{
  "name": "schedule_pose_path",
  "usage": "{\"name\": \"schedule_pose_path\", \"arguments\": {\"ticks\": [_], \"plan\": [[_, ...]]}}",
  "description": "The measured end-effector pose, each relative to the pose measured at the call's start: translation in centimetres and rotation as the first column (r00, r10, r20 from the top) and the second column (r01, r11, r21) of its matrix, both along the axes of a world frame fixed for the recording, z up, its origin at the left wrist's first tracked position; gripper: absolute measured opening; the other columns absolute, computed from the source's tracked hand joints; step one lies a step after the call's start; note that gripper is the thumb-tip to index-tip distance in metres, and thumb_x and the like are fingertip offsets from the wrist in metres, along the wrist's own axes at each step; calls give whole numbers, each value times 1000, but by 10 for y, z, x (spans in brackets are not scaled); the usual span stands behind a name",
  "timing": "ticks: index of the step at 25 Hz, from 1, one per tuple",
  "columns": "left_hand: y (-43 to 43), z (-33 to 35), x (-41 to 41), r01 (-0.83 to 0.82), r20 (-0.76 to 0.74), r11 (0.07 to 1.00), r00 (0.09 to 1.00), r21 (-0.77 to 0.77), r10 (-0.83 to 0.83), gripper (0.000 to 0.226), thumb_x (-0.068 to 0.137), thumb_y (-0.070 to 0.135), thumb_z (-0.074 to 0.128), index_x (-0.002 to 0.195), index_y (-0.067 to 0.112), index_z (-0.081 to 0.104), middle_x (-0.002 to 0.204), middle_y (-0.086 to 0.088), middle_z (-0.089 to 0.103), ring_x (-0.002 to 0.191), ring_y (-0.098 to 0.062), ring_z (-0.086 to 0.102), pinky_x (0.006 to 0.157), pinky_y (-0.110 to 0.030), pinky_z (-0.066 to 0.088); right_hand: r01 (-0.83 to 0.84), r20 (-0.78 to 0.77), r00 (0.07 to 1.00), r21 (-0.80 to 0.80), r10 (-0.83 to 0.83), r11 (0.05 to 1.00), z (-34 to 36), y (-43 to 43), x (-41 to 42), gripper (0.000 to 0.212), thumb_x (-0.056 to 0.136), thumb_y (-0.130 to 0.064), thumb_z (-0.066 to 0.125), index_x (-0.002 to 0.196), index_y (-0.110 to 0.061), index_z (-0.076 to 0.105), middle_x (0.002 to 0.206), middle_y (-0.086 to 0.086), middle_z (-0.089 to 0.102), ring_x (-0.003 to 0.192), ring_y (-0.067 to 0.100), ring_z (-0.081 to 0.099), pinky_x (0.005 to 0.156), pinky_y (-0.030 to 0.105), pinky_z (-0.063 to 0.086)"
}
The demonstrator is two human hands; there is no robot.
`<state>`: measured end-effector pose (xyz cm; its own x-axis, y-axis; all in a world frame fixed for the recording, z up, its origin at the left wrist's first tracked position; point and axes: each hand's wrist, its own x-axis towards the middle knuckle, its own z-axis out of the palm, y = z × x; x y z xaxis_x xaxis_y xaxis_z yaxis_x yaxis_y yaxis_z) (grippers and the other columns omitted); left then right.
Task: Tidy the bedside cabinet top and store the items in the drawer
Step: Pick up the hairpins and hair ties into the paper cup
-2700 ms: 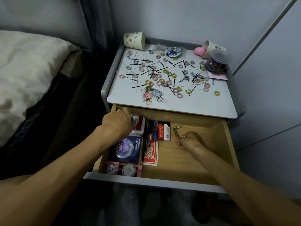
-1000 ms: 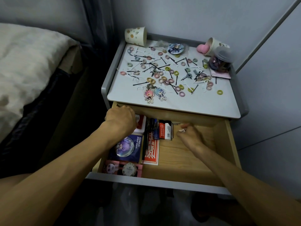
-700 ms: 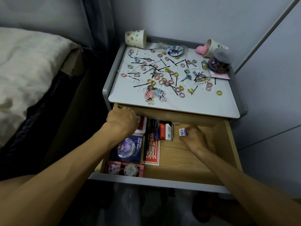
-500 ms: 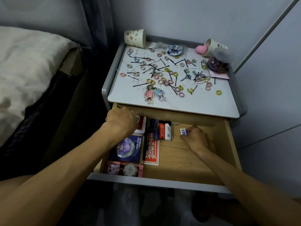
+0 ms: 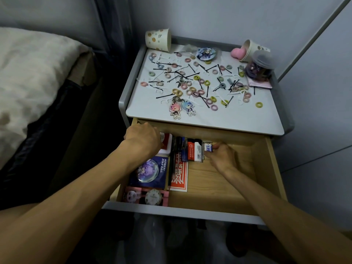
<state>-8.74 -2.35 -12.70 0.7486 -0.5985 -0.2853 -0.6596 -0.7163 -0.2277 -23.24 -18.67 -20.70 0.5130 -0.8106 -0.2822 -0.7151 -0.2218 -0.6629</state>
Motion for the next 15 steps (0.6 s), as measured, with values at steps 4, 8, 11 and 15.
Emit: {"name": "schedule_pose_path", "arguments": {"ticks": [4, 8, 11, 15], "plan": [[0, 0, -1, -19, -15, 1000, 1000, -23, 18, 33, 98, 37, 51, 120, 14, 62, 118, -7, 65, 109, -28, 63, 83, -37, 53, -9, -42, 999, -3, 8, 1000, -5, -4, 1, 18, 80, -20, 77, 80, -22, 58, 91, 7, 73, 77, 21, 68, 69, 32, 56], [1, 2, -3, -47, -36, 998, 998, -50, 45, 35, 99, 38, 51, 122, 13, 60, 118, -7, 64, 108, -27, 63, 82, -36, 51, -38, -42, 998, -31, 37, 999, -2, -6, -5, 31, 82, -24, 75, 107, -11, 63, 97, 7, 71, 84, 20, 66, 68, 24, 45], [1, 10, -8, 20, 34, 993, 999, -120, -16, 37, 99, 43, 46, 119, 15, 61, 117, -8, 65, 109, -27, 62, 84, -34, 47, -106, 37, 993, -81, 109, 991, 14, -4, -12, 16, 86, -18, 69, 102, -15, 66, 96, 3, 70, 86, 20, 66, 70, 27, 49], [-15, 28, -15, 28, -115, 906, 990, -423, -84, 33, 94, 48, 48, 107, 21, 64, 104, -10, 69, 95, -33, 64, 75, -35, 45, -262, 137, 948, -165, 286, 951, 48, 1, -22, 14, 90, -10, 62, 91, -21, 70, 86, -6, 69, 81, 7, 63, 70, 23, 52]]}}
